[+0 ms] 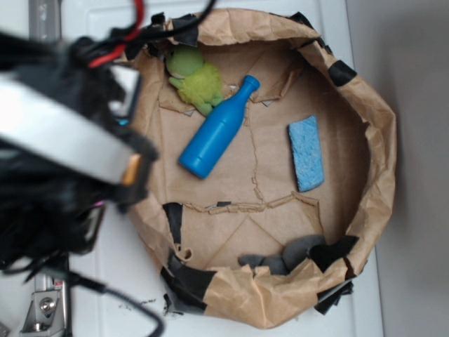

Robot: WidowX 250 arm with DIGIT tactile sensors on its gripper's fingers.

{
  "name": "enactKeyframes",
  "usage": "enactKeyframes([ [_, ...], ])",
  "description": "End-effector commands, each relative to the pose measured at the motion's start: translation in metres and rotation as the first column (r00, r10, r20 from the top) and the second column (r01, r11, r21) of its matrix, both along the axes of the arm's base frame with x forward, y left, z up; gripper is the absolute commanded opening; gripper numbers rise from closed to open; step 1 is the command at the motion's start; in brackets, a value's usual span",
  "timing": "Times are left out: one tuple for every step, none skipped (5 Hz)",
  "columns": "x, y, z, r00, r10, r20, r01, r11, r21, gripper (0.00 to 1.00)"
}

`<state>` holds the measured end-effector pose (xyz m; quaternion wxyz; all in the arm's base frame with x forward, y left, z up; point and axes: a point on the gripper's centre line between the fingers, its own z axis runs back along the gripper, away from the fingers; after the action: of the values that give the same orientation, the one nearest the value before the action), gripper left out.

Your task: Grab the green animal.

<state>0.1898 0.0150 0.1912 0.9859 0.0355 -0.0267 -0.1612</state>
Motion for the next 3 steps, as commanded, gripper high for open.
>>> enactKeyframes([
  [0.045, 0.026, -0.052, 0.989, -0.143, -0.033, 0.146, 0.981, 0.126, 1.0],
  [0.053, 0.032, -0.087, 0.965, -0.243, -0.097, 0.255, 0.957, 0.141, 1.0],
  [0.053, 0.042, -0.112, 0.932, -0.342, -0.121, 0.357, 0.924, 0.138, 1.0],
])
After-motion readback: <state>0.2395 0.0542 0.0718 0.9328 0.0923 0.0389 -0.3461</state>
